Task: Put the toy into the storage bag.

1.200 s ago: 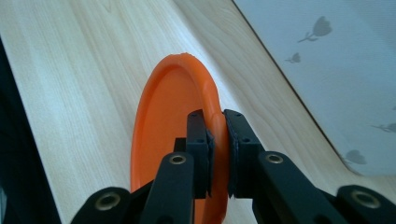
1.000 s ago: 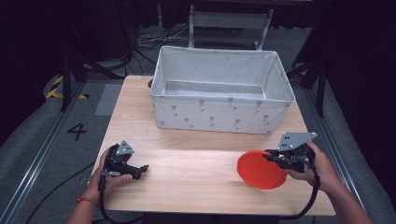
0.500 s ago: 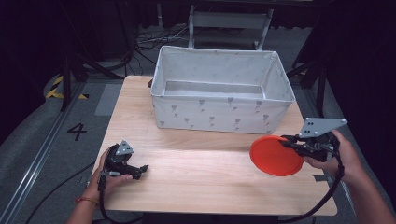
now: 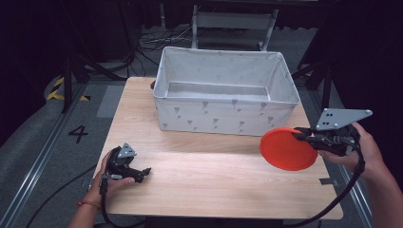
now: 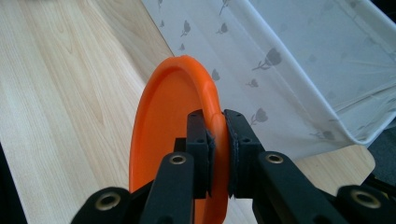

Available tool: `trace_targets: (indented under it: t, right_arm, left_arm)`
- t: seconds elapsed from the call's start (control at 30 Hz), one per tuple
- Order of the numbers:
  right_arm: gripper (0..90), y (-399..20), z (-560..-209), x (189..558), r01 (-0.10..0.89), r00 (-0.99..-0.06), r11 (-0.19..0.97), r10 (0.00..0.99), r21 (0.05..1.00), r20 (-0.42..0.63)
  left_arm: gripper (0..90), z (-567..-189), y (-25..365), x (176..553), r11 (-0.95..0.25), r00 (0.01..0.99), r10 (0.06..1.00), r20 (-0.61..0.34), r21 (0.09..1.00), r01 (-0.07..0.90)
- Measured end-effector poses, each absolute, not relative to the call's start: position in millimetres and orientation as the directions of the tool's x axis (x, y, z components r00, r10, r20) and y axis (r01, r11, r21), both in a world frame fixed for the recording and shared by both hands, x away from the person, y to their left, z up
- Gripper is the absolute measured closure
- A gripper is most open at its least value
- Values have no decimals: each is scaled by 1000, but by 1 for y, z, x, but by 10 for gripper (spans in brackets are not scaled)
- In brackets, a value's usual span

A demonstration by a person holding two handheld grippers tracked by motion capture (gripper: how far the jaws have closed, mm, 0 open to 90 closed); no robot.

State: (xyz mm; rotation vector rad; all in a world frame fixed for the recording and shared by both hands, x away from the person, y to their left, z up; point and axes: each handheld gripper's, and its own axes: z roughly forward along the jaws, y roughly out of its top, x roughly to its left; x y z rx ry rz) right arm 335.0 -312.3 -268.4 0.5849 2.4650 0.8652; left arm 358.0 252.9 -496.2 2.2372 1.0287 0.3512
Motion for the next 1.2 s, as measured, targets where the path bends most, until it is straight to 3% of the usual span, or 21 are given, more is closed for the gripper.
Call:
trace_targets:
  t: [0.6,1.2]
  right_arm:
    - [815,-315,-227,344,206,-790,717,524,666,-320]
    - [814,-306,-185,379,193,-761,720,538,666,-362]
  left_arm:
    - [2,-496,253,358,-485,656,754,-26,652,583]
    - [1,-496,253,358,-485,658,752,-29,652,583]
